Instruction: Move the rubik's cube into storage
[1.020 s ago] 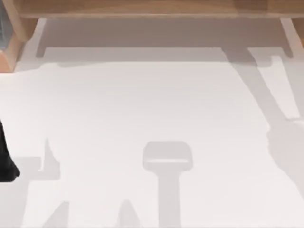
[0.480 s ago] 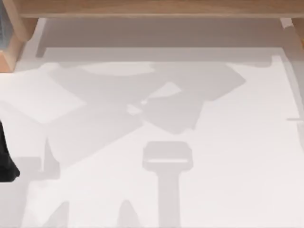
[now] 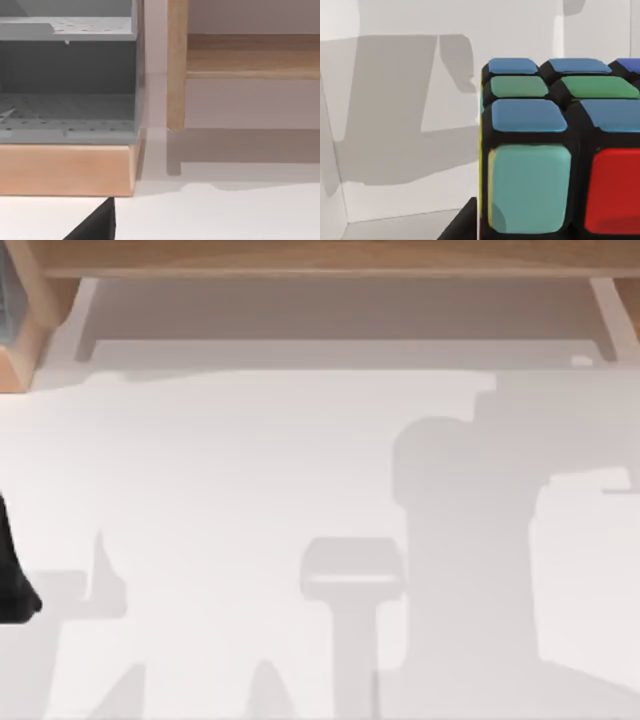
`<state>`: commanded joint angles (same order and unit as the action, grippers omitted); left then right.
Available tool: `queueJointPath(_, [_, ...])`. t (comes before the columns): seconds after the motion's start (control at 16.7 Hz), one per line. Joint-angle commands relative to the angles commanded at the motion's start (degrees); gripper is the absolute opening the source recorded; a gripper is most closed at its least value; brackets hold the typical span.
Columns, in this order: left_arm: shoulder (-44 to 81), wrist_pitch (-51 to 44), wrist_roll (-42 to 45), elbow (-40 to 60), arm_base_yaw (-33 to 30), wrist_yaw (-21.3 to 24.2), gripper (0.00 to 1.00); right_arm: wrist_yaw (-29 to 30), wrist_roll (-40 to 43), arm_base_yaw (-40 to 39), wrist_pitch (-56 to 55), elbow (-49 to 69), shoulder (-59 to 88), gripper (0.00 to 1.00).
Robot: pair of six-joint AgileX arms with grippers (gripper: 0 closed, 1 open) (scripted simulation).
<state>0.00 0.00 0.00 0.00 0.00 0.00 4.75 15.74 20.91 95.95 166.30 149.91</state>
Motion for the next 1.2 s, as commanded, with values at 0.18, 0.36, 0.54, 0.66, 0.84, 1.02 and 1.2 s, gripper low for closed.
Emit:
queueJointPath(0.18, [0.0,0.0,0.0,0.0,0.0,0.0,1.0,-3.78,3.74,0.71,1.64,0.34,6.89,0.0])
queueJointPath(0.36, [0.0,0.0,0.0,0.0,0.0,0.0,1.0,-4.66,4.58,0.83,1.83,-0.09,8.55,0.0])
queueJointPath(0.54, [0.0,0.0,0.0,0.0,0.0,0.0,1.0,-4.66,4.58,0.83,1.83,-0.09,8.55,0.0])
queueJointPath(0.66, [0.0,0.0,0.0,0.0,0.0,0.0,1.0,-4.66,4.58,0.83,1.83,-0.09,8.55,0.08])
queueJointPath(0.84, [0.0,0.0,0.0,0.0,0.0,0.0,1.0,-4.66,4.58,0.83,1.83,-0.09,8.55,0.3])
queueJointPath(1.02, [0.0,0.0,0.0,0.0,0.0,0.0,1.0,-4.66,4.58,0.83,1.83,-0.09,8.55,0.53])
queueJointPath(1.2, [0.0,0.0,0.0,0.0,0.0,0.0,1.0,-4.66,4.58,0.83,1.83,-0.09,8.55,0.75])
